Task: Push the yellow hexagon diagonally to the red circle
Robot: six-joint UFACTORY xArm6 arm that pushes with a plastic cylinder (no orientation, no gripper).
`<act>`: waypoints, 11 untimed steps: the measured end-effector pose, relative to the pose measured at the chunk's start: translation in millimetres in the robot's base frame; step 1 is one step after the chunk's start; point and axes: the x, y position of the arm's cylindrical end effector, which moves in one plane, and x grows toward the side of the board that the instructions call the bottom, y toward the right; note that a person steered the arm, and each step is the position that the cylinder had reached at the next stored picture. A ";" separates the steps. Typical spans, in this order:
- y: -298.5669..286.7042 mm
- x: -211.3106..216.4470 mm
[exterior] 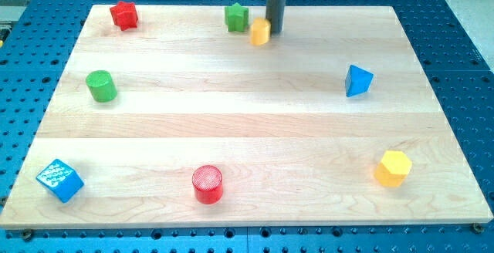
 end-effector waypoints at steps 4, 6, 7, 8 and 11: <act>249.2 130.7; 236.0 308.1; 182.3 280.9; 114.4 242.4; 77.6 215.0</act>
